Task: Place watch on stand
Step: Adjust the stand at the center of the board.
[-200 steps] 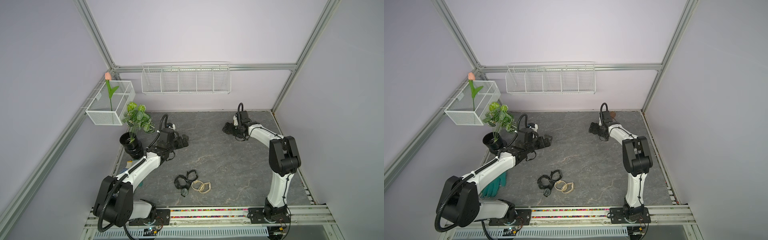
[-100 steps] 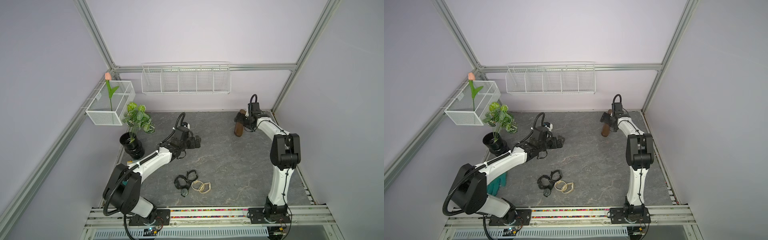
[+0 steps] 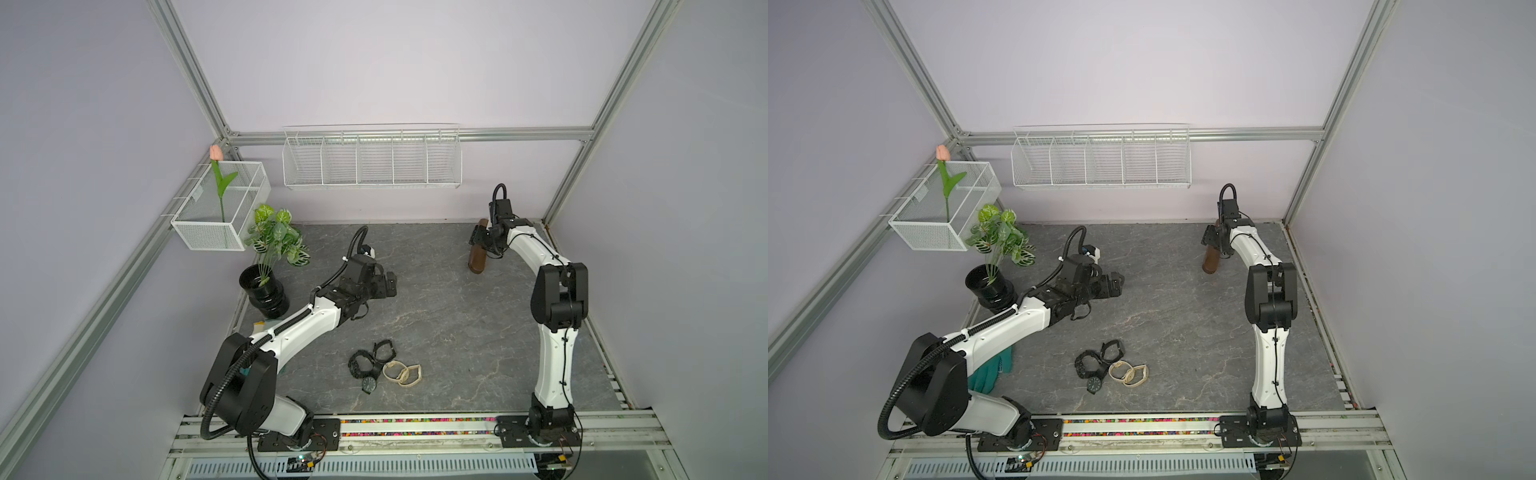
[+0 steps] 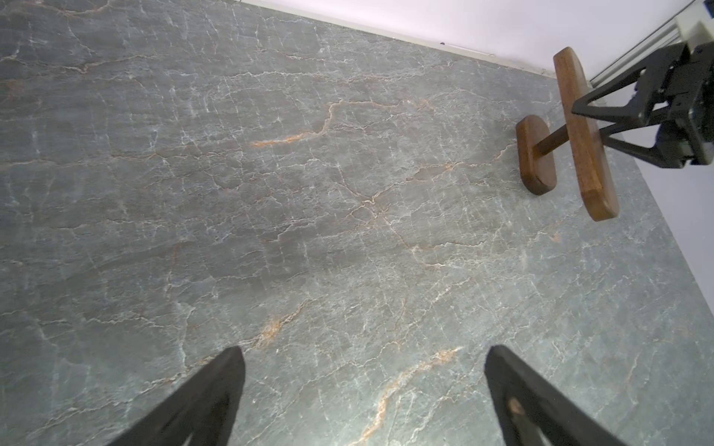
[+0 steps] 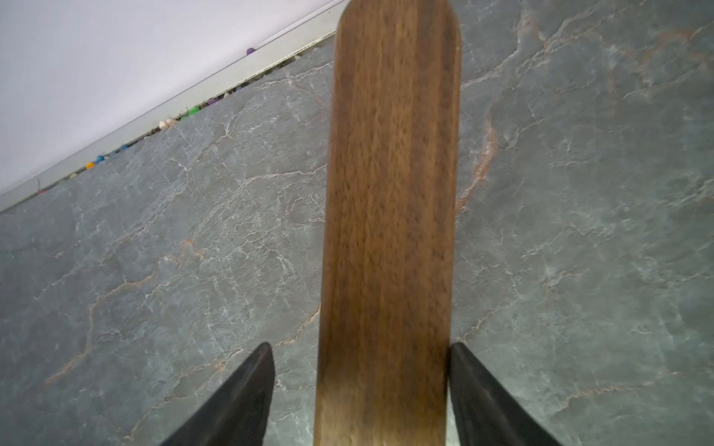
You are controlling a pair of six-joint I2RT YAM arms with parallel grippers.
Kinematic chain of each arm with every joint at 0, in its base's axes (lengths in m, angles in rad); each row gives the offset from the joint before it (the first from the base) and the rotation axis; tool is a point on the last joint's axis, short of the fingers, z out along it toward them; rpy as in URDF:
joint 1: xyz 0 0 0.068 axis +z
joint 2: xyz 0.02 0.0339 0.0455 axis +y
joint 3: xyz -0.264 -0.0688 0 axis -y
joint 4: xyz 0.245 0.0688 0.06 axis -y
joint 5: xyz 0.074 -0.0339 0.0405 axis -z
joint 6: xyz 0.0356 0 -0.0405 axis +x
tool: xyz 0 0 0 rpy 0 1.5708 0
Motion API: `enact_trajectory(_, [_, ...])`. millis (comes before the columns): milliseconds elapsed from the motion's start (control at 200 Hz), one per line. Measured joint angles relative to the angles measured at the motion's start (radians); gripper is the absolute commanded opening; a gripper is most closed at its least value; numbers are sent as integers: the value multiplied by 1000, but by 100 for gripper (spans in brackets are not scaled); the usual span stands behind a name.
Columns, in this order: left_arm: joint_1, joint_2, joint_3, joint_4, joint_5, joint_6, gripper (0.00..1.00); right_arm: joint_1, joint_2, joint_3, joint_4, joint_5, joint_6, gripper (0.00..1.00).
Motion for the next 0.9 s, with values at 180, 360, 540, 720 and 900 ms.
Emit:
enact_trajectory(180, [0,-8,-14,-6,-16,3,100,31,6,25,-51,40,-6,67])
enact_trajectory(360, [0,-41,-37,-8,-26,9,100,47,37,77,-92,82,-8,72])
enact_trajectory(540, [0,-52,-42,-15,-44,10,100,46,89,116,-126,110,-8,65])
enact_trajectory(720, [0,-52,-43,-26,-54,10,100,50,103,127,-138,116,-6,53])
enact_trajectory(900, [0,-52,-43,-26,-58,10,100,79,76,77,-108,120,1,51])
